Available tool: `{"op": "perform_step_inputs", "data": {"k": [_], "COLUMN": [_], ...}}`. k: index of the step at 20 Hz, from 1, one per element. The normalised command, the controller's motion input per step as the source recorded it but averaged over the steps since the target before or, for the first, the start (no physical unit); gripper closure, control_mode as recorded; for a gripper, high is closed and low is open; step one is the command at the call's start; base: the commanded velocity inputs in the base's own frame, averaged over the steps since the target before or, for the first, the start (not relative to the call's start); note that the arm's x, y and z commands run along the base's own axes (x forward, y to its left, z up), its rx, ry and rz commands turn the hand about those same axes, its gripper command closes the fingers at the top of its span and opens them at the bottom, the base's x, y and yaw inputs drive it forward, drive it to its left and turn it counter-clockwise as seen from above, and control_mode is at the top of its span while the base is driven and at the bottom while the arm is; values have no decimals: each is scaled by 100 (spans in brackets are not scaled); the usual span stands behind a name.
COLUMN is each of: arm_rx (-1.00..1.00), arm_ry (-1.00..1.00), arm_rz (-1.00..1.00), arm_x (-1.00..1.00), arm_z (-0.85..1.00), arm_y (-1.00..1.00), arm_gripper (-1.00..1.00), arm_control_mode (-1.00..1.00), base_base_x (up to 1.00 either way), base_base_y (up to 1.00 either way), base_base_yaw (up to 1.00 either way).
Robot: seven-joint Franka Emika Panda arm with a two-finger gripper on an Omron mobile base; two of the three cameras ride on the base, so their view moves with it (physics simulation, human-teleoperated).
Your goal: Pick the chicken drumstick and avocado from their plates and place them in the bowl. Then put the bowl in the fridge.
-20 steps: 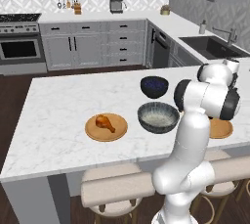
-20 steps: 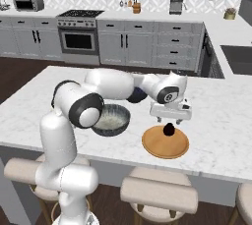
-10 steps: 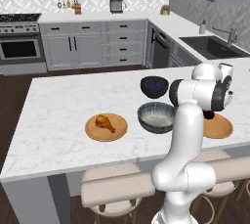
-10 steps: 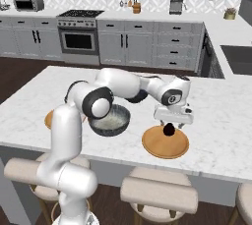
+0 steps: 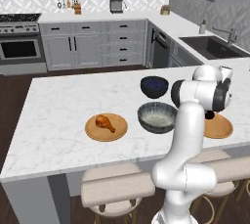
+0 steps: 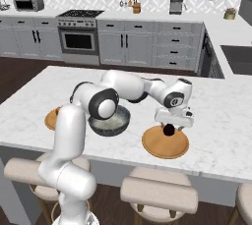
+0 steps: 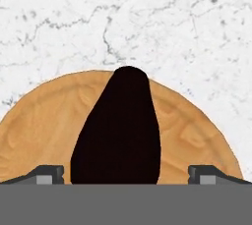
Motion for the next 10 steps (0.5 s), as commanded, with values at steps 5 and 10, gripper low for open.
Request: {"op": "perform_step_inputs", "data": {"k": [5,10], "arm_rx": [0,0], "arm_ry": [0,0], "arm_rz": [0,0], "arm_x": [7,2], "arm_z": [-28,-32], "arm_y": [15,0], "arm_gripper": [-100,-100], "arm_control_mode": [-100,-100], "base_base_x": [0,0], "base_base_y": [0,0], "base_base_yaw": [0,0]}}
